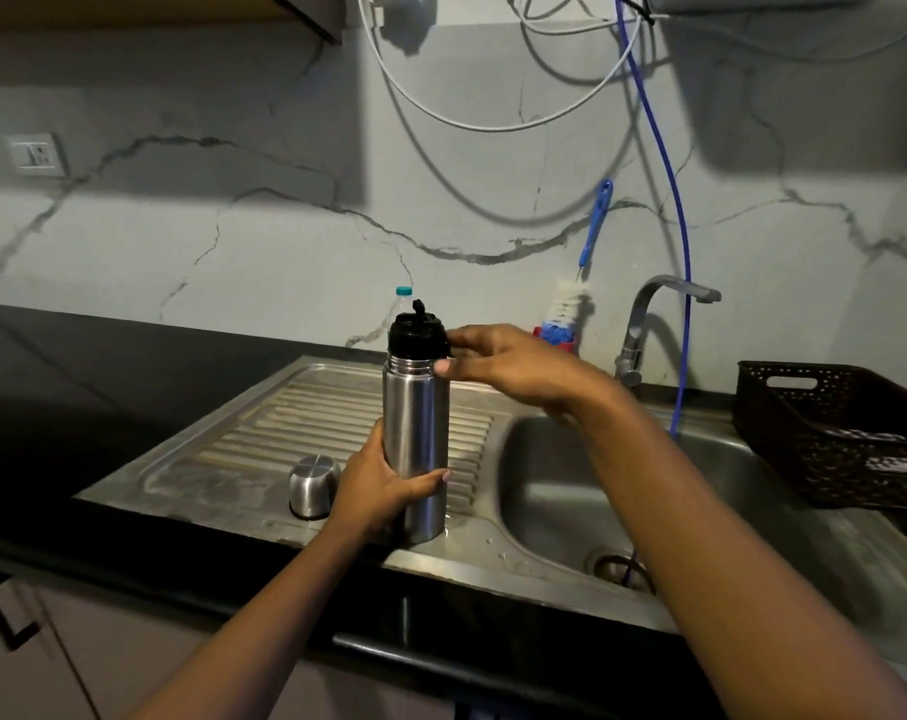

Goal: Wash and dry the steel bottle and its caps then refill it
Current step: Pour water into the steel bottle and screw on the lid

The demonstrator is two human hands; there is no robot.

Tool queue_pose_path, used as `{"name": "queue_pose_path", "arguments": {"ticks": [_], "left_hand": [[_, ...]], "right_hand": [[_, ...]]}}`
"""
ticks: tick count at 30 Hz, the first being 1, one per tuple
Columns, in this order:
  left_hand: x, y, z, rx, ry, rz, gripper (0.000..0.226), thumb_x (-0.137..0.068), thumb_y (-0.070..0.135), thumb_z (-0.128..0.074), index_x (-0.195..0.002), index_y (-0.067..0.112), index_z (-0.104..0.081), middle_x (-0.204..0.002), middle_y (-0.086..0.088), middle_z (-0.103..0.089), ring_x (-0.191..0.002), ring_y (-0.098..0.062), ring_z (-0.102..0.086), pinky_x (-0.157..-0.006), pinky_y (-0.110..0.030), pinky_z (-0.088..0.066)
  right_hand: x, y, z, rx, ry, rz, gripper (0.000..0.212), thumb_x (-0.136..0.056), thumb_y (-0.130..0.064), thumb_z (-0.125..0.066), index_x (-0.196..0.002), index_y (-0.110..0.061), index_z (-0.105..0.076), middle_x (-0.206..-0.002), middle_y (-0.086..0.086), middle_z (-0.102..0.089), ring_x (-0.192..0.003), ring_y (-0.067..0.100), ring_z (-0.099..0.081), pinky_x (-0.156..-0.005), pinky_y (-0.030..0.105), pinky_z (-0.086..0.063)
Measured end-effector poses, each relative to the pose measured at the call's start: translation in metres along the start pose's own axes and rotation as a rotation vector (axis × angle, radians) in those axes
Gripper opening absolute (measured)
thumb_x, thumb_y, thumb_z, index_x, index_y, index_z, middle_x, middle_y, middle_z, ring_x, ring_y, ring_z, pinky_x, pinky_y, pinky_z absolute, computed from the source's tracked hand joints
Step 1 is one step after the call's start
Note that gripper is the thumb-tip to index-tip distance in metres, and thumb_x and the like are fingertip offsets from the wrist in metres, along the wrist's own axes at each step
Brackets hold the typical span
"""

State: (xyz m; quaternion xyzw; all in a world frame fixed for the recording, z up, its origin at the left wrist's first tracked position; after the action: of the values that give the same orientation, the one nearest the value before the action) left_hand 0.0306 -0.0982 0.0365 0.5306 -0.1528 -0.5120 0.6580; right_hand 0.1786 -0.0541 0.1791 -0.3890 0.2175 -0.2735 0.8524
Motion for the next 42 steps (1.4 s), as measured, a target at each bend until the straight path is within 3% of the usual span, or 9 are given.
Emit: {"name": "queue_pose_path", "arguments": {"ticks": [4,7,10,17,22,27,33,37,42], "left_hand": [[0.0,0.0,-0.001,-0.012,-0.016,0.004,0.092,-0.054,0.045,-0.089,-0.131,0.025,-0.042,-0.113,0.003,-0.062,-0.103,-0.017,-0.06,-0.093,-0.039,-0.05],[0.001,0.003,0.0,-0.005,-0.02,0.008,0.101,-0.04,0.064,-0.079,-0.128,0.029,-0.042,-0.11,0.005,-0.061,-0.101,-0.015,-0.06,-0.088,-0.032,-0.049],[0.001,0.002,0.0,0.016,-0.018,0.006,0.098,-0.038,0.067,-0.075,-0.123,0.032,-0.042,-0.109,0.007,-0.061,-0.1,-0.013,-0.06,-0.086,-0.03,-0.049],[0.0,0.0,-0.001,0.035,-0.013,-0.021,0.093,-0.04,0.064,-0.078,-0.122,0.033,-0.044,-0.105,0.011,-0.064,-0.098,-0.007,-0.063,-0.086,-0.032,-0.053],[-0.003,-0.003,0.001,0.036,-0.075,-0.018,0.095,-0.043,0.062,-0.08,-0.126,0.031,-0.045,-0.112,0.008,-0.065,-0.102,-0.01,-0.063,-0.091,-0.035,-0.052],[-0.003,-0.003,0.002,0.051,-0.099,-0.019,0.091,-0.041,0.061,-0.08,-0.121,0.034,-0.045,-0.107,0.015,-0.064,-0.098,-0.003,-0.063,-0.088,-0.03,-0.053],[-0.002,-0.007,0.001,0.047,-0.05,-0.036,0.096,-0.044,0.06,-0.079,-0.127,0.026,-0.047,-0.11,0.004,-0.066,-0.101,-0.012,-0.064,-0.089,-0.038,-0.054],[-0.002,-0.006,0.001,0.057,-0.023,-0.057,0.091,-0.044,0.059,-0.078,-0.123,0.026,-0.05,-0.104,0.008,-0.068,-0.095,-0.005,-0.065,-0.083,-0.029,-0.054],[-0.004,-0.007,0.001,0.066,-0.082,-0.031,0.089,-0.041,0.061,-0.078,-0.119,0.033,-0.047,-0.102,0.016,-0.065,-0.095,0.0,-0.063,-0.079,-0.018,-0.049]], "right_hand": [[-0.018,-0.001,0.038,-0.02,0.313,0.068,0.031,-0.088,-0.017,-0.064,-0.119,-0.018,-0.062,-0.117,-0.001,-0.065,-0.107,0.01,-0.059,-0.097,0.033,-0.046],[-0.044,-0.004,0.013,-0.256,-0.065,0.046,0.07,-0.084,-0.01,-0.066,-0.145,-0.023,-0.032,-0.148,-0.002,-0.039,-0.135,0.012,-0.037,-0.109,0.036,-0.032],[-0.057,-0.004,-0.001,-0.335,-0.168,0.052,0.071,-0.079,-0.008,-0.07,-0.142,-0.019,-0.038,-0.143,0.002,-0.047,-0.131,0.018,-0.043,-0.112,0.043,-0.032],[-0.025,-0.025,-0.012,0.311,0.476,0.19,0.091,-0.063,-0.05,-0.08,-0.139,-0.02,-0.04,-0.13,0.006,-0.059,-0.12,0.02,-0.053,-0.098,0.03,-0.041],[-0.039,0.003,0.017,-0.328,0.017,0.137,0.071,-0.076,-0.011,-0.075,-0.139,-0.019,-0.043,-0.138,0.005,-0.051,-0.127,0.015,-0.048,-0.108,0.038,-0.038],[-0.065,0.01,0.002,-0.353,-0.352,0.153,0.068,-0.076,-0.01,-0.073,-0.138,-0.016,-0.045,-0.14,0.006,-0.049,-0.131,0.021,-0.044,-0.109,0.042,-0.035],[-0.053,-0.002,0.0,-0.126,0.114,0.153,0.044,-0.063,-0.03,-0.086,-0.097,-0.02,-0.06,-0.103,0.002,-0.065,-0.1,0.019,-0.061,-0.081,0.03,-0.048],[-0.038,-0.022,-0.019,0.521,0.619,0.096,0.074,-0.058,-0.071,-0.071,-0.106,-0.019,-0.049,-0.105,-0.001,-0.06,-0.098,0.018,-0.052,-0.083,0.039,-0.043],[-0.058,0.01,0.0,-0.438,-0.066,0.134,0.067,-0.07,-0.041,-0.079,-0.125,-0.025,-0.044,-0.137,-0.001,-0.048,-0.127,0.017,-0.045,-0.101,0.037,-0.041]]}}
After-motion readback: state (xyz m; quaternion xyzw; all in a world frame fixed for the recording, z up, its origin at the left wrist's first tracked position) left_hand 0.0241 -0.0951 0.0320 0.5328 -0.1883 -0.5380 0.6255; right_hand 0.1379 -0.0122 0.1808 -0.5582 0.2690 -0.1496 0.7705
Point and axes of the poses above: each hand's wrist, its own x-axis away from the middle knuckle, its own z-axis out of the back of the hand, y = z × x, the point moved 5 cm from there along -x, towards the middle knuckle
